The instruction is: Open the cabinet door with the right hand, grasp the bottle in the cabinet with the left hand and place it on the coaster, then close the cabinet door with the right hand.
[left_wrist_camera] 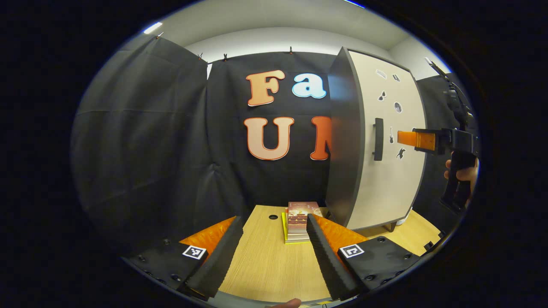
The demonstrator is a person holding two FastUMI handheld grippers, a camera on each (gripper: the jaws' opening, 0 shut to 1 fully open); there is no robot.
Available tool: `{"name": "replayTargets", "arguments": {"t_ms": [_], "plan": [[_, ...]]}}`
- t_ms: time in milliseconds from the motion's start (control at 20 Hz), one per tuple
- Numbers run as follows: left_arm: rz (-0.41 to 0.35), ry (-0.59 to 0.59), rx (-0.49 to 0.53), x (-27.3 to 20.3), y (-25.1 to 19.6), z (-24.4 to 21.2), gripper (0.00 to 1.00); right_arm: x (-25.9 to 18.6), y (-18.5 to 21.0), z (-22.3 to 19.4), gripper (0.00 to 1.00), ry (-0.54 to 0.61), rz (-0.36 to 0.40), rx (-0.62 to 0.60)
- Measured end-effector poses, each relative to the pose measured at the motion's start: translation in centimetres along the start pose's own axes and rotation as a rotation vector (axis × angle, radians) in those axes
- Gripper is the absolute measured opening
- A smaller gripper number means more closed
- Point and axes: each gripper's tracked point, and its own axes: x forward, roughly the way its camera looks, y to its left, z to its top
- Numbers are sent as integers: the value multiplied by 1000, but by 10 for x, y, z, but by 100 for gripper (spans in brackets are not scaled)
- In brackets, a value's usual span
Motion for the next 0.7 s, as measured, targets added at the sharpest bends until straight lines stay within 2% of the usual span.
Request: {"name": "replayTargets", "arguments": {"t_ms": [50, 100, 500, 600, 650, 700], "plan": [[12, 11, -3, 3, 6, -2, 95, 14, 1, 2, 95, -3, 0, 1], [24, 20, -7, 7, 13, -4, 98, 27, 2, 4, 95, -3, 0, 8], [114, 53, -15, 21, 71, -17, 98, 103, 3, -4, 93, 32, -18, 33], [131, 67, -16, 22, 81, -22, 98, 115, 0, -9, 86, 46, -31, 36], [140, 72, -15, 22, 86, -25, 98, 119, -2, -12, 73, 55, -37, 37], [147, 77, -15, 23, 90, -25, 98, 123, -3, -14, 74, 60, -44, 35]]}}
